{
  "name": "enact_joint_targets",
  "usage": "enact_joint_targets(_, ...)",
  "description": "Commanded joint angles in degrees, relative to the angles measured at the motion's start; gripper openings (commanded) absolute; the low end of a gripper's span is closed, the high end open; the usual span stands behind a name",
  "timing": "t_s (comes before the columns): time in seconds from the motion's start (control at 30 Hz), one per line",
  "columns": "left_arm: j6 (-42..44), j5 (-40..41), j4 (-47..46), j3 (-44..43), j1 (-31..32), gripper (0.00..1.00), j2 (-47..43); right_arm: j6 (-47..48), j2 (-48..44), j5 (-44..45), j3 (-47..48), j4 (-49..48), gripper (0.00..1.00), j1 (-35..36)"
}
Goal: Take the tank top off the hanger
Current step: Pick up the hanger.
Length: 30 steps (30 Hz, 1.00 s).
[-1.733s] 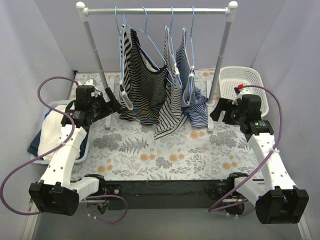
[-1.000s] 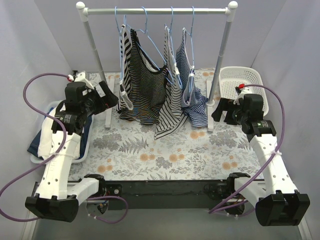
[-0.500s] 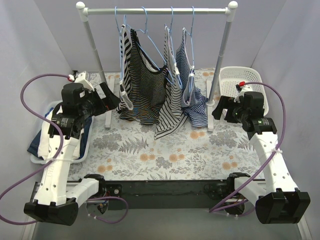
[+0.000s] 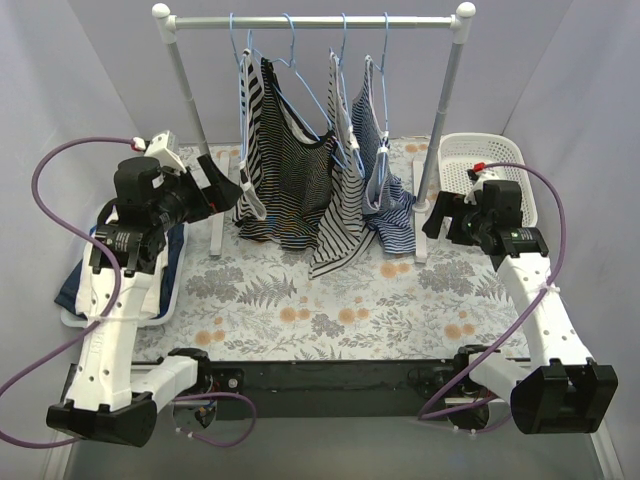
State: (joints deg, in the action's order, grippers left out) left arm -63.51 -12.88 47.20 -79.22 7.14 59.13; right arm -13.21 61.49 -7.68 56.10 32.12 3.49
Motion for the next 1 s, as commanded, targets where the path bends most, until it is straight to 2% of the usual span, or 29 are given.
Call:
enact_joint_targets(0.0, 1.19, -1.18, 1.58, -2.17, -0.10, 0.98, -1.91, -0.15, -1.55, -1.72, 2.80, 0.57, 0.99, -0.06)
enact_joint_targets(0.17, 1.02, -1.44, 0.96, -3.74, -0.02, 0.98, -1.31, 0.29, -4.36, -1.37, 1.65, 1.80, 0.99, -0.06)
enact_joint_targets(0.27, 0.23, -2.93, 1.05, -8.57, -0.02, 0.98, 1.24, 0.99, -5.33, -0.41, 1.56, 2.86, 0.99, -0.06)
enact_joint_targets(0.47, -4.33, -7.68, -5.27, -14.55, -0.02, 0.98, 2.65, 1.70, -5.95, -0.67, 1.91, 3.83, 0.99, -0.06)
enact_joint_targets(0.97, -6.63, -26.57, -14.85, -23.52, 0.16, 0.98, 13.90, 2.31, -6.39, 1.44, 4.99, 5.24, 0.99, -0.06)
